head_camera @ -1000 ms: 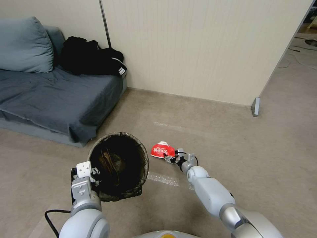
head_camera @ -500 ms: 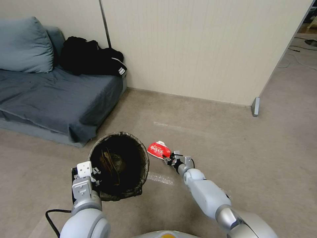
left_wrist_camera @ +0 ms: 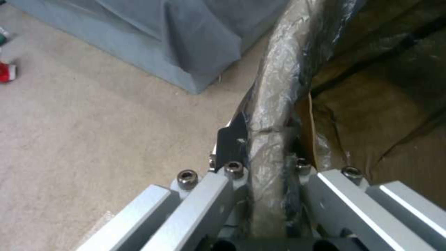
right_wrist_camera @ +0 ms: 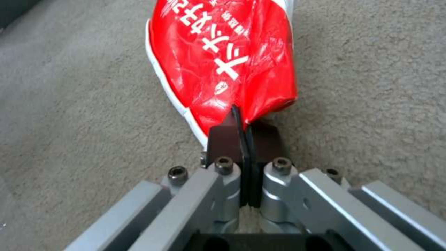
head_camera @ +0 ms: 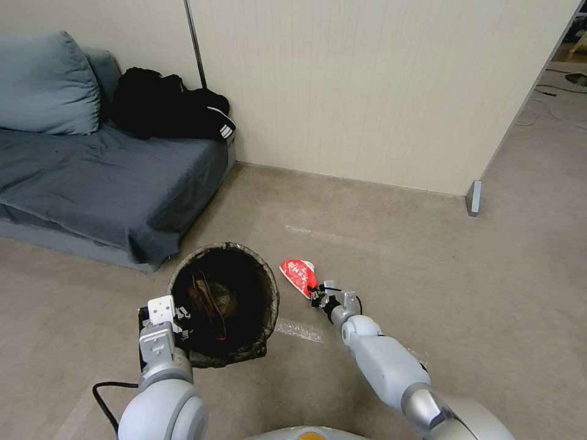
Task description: Pick up the trash bin, then pick up the garbage from the floor and place it into the trash bin.
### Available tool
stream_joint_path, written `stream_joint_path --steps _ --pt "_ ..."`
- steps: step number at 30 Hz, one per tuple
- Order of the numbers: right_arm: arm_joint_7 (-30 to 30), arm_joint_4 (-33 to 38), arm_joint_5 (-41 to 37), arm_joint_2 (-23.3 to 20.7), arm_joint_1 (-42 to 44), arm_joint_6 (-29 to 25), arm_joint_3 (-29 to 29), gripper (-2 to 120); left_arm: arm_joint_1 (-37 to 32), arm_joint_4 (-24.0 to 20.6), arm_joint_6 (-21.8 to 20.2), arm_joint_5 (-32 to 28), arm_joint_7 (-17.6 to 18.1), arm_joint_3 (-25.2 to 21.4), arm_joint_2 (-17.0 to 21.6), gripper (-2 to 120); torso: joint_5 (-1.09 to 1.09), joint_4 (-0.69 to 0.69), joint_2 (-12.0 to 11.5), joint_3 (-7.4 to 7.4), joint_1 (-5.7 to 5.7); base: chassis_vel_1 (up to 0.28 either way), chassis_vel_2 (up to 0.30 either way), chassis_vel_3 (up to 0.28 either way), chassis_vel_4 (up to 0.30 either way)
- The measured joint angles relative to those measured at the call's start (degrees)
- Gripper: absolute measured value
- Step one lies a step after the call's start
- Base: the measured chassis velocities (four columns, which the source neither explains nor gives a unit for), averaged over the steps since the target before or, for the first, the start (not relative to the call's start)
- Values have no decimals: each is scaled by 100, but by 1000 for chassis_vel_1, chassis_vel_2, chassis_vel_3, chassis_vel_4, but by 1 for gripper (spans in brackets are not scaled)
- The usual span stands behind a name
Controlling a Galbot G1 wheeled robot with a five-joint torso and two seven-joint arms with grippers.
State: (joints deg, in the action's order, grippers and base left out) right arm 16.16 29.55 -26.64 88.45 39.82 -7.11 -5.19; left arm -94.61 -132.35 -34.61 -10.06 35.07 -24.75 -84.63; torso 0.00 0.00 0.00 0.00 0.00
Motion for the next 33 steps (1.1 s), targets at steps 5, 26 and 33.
stream_joint_path --steps 5,26,33 --pt "-2 140 -48 -93 74 -72 5 0 64 46 -7 -18 8 31 24 0 1 1 0 0 0 0 0 0 0" --pt "-169 3888 -432 -883 1560 -559 -269 0 193 109 -76 -237 40 12 140 0 2 0 0 0 0 0 0 0 0" --pt "-183 6155 -414 -1166 2096 -546 -373 0 229 146 -84 -292 44 24 169 0 1 0 0 0 0 0 0 0 0"
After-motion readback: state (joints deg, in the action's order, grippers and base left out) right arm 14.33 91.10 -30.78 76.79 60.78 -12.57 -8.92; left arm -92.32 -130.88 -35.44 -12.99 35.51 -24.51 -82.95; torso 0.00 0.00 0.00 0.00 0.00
